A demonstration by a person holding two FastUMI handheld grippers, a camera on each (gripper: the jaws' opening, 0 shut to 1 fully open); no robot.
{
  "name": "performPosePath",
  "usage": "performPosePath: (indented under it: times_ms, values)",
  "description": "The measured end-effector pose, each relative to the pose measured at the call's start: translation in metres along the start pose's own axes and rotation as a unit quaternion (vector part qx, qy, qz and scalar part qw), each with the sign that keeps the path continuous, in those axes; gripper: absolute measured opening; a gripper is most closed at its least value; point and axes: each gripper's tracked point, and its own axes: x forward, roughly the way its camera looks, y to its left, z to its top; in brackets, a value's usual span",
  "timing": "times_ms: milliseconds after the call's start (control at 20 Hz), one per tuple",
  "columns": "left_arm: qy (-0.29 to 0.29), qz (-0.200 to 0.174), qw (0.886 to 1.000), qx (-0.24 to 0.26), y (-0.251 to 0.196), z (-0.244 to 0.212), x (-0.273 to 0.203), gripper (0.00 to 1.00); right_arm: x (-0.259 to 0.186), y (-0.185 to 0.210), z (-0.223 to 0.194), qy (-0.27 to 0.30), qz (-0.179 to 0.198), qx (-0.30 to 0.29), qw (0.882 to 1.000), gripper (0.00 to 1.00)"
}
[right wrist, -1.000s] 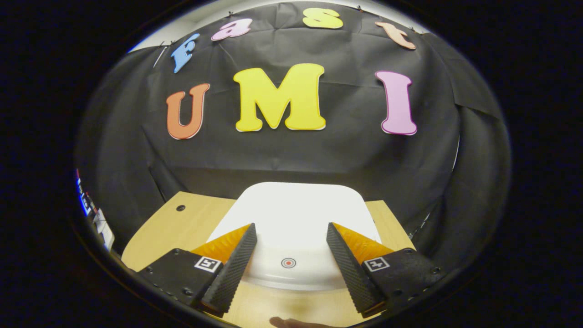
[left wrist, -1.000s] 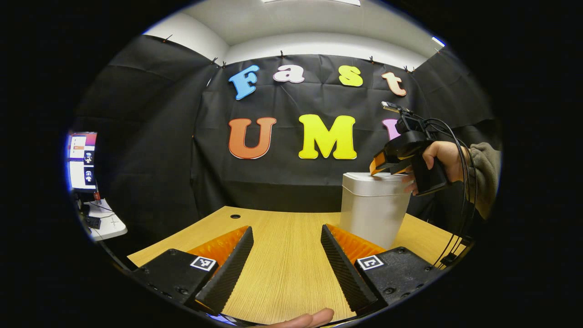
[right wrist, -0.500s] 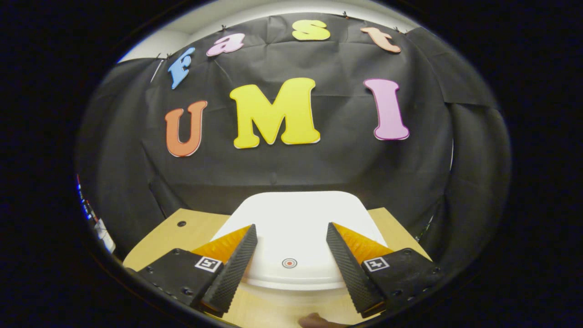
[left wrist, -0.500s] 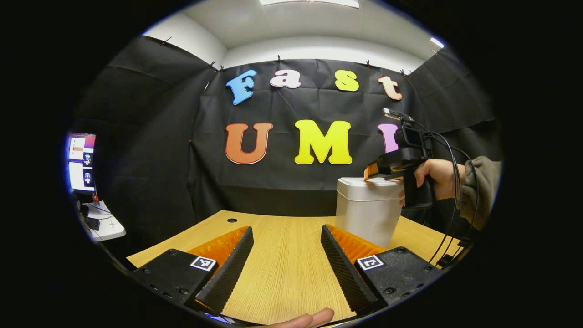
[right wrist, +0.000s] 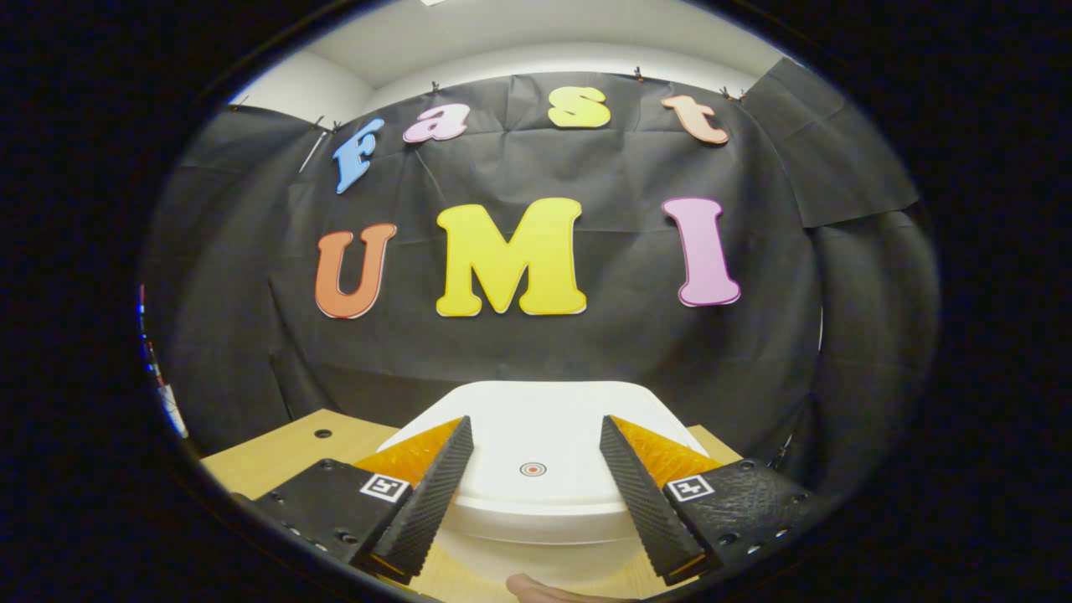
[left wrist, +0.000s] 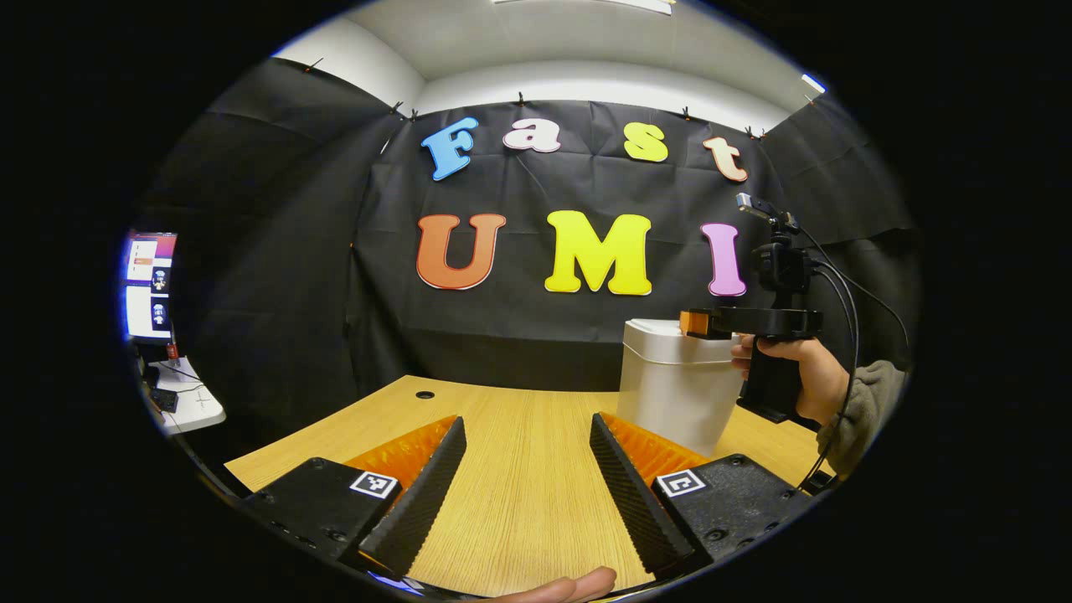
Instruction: Press the lid of the desktop garbage bin to open it, pick up the crumpled paper on the desktop and throw it into the bin, then pick up the pop can on the desktop and drop it into the bin, and finally close the garbage bin lid.
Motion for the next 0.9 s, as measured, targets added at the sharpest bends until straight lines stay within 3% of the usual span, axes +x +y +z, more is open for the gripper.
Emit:
performPosePath:
  times_ms: [200,350,650,900]
  values:
    - [-0.001,0.001,1.000,0.004,-0.003,-0.001,0.002,0.96,-0.020,-0.008,-0.003,0.007,-0.018,-0.002,1.000,0.95]
    - [0.000,-0.003,1.000,0.004,-0.007,-0.001,0.000,0.96,-0.046,0.008,0.000,0.011,0.020,-0.011,1.000,0.94]
    - [-0.015,0.009,1.000,0.006,0.000,0.008,-0.006,0.96,-0.133,0.008,0.012,-0.024,0.018,-0.059,0.998,0.94]
    - [-0.014,0.016,1.000,0.007,0.006,0.008,-0.007,0.96,-0.211,0.022,0.000,-0.046,0.047,-0.084,0.994,0.96]
